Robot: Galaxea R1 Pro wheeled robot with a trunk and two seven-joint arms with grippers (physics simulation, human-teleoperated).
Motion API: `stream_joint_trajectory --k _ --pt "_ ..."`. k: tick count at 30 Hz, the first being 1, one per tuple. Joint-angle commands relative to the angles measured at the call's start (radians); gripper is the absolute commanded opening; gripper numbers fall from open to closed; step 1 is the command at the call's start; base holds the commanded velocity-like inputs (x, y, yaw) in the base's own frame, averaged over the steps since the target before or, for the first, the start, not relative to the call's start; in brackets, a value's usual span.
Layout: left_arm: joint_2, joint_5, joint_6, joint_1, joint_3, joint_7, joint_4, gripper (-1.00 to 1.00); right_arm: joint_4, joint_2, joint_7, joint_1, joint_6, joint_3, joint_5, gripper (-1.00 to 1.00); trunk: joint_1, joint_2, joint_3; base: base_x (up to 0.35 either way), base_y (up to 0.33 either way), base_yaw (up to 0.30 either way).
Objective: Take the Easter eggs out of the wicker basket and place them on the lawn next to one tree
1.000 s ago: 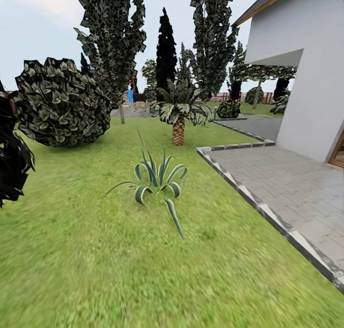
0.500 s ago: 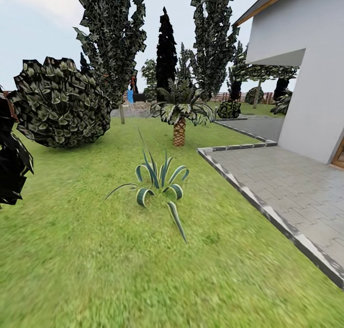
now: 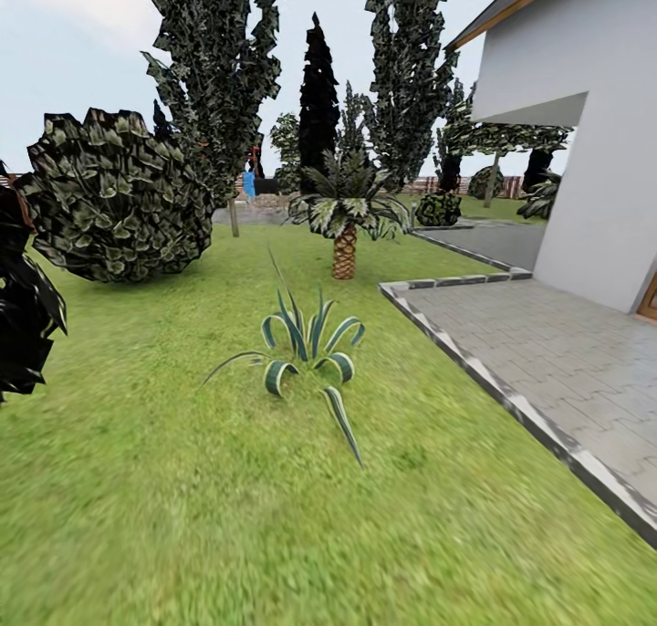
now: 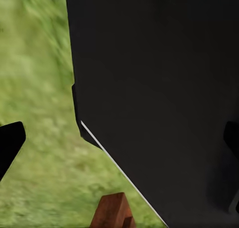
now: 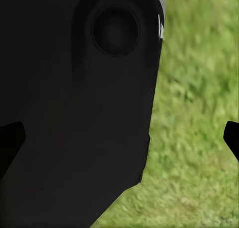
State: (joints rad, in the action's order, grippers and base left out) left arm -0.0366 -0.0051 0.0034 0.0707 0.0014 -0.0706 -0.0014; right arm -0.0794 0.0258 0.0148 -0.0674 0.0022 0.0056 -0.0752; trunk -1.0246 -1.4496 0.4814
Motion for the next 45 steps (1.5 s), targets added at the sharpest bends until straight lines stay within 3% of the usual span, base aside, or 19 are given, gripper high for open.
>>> stream_joint_trajectory --k 1,14,33,45 --pt "0.000 -0.001 0.001 0.000 0.000 -0.004 0.000 1.00 -0.002 0.000 0.002 -0.001 0.000 0.000 -0.008 1.00 0.000 0.000 0.001 0.231 0.227 0.000" --pt "0.000 -0.001 0.001 0.000 0.000 -0.003 0.000 1.00 -0.005 0.000 0.002 -0.001 0.001 -0.001 -0.006 1.00 0.000 0.000 0.001 0.262 0.232 -0.010" --pt "0.000 -0.001 0.001 0.000 0.000 -0.003 0.000 1.00 -0.006 -0.001 0.002 -0.001 0.001 -0.001 -0.001 1.00 0.000 0.000 0.001 0.291 0.199 -0.271" --pt "0.000 -0.001 0.003 0.000 0.000 -0.005 0.000 1.00 -0.006 -0.001 0.001 -0.002 0.001 -0.001 -0.001 1.00 0.000 0.000 0.001 0.308 0.195 -0.034"
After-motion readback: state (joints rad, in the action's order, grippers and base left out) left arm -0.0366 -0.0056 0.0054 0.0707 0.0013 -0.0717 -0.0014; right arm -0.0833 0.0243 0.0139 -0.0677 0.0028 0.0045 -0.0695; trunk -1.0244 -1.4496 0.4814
